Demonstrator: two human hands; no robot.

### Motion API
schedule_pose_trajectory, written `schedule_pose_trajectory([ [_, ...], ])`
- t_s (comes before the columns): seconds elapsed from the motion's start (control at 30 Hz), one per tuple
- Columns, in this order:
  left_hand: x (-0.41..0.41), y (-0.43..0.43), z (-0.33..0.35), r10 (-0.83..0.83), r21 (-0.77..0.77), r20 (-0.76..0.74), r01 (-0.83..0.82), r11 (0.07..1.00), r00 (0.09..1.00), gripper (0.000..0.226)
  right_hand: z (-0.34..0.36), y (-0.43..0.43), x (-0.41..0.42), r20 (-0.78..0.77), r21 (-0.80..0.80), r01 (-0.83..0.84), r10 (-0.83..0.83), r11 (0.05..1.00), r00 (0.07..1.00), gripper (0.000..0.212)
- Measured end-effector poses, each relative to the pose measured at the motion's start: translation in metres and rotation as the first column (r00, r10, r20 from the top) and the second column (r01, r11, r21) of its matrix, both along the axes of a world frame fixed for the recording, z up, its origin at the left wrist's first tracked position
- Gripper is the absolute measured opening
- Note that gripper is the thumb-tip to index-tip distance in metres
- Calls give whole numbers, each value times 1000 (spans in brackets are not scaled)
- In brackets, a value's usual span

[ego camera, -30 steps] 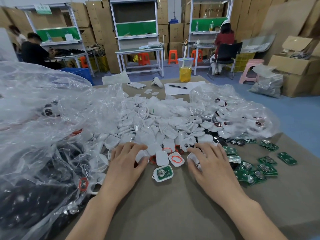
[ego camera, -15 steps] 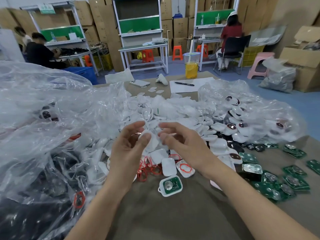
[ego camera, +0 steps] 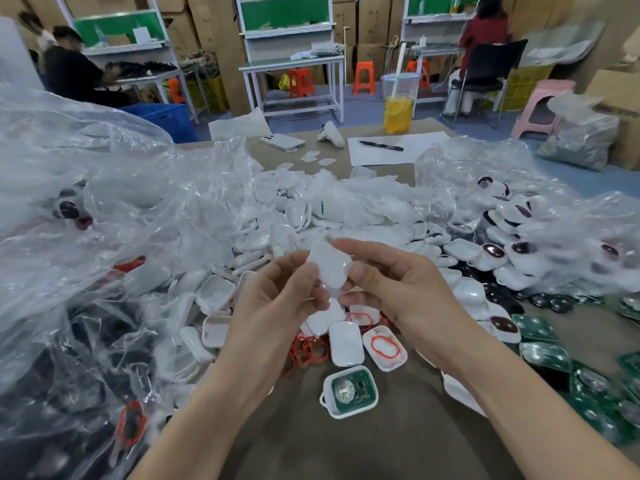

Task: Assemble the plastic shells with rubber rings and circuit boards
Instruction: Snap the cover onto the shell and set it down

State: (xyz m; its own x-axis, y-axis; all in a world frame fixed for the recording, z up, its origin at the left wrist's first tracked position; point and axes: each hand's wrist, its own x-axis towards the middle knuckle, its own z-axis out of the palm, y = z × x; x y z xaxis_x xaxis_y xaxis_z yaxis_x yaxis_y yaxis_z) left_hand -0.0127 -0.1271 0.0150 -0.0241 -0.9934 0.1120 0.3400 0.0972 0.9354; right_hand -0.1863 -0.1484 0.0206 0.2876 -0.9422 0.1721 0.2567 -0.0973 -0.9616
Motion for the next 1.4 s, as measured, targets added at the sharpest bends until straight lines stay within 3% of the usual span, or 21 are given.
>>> schedule_pose_trajectory([
  [0.07,0,1,2,-67,65,-121,76,995,990,21,-1,2,1,37,-23,-55,56,998,998,29],
  [0.2,0,4,5,-156,104,-177,176,979,972,37,-1,6,2,48,-46,-76,79,996,996,27],
  [0.53,-9,8,0,-294,121,-223,326,938,929,23,2,10,3,-75,-137,97,-107,986,991,25],
  [0.7,-9,11,1,-242,84,-288,276,958,927,40,0,9,5,23,-109,88,-86,990,996,24],
  [0.87,-10,10,1,-157,79,-280,186,979,947,24,-2,9,8,92,-64,117,-111,991,990,12],
  [1.07,-10,9,0,-247,93,-294,285,954,923,26,-4,7,11,104,-59,137,-131,989,986,12],
  [1.27,-9,5,4,-158,134,-392,227,965,906,21,-4,12,15,-73,-137,204,-215,969,974,10],
  [1.33,-2,1,7,-79,136,-462,158,978,883,15,-4,19,21,-145,-217,173,-207,961,967,13],
  [1.4,6,0,8,-45,125,-496,123,985,867,8,-6,26,27,-322,-382,75,-209,921,923,11],
])
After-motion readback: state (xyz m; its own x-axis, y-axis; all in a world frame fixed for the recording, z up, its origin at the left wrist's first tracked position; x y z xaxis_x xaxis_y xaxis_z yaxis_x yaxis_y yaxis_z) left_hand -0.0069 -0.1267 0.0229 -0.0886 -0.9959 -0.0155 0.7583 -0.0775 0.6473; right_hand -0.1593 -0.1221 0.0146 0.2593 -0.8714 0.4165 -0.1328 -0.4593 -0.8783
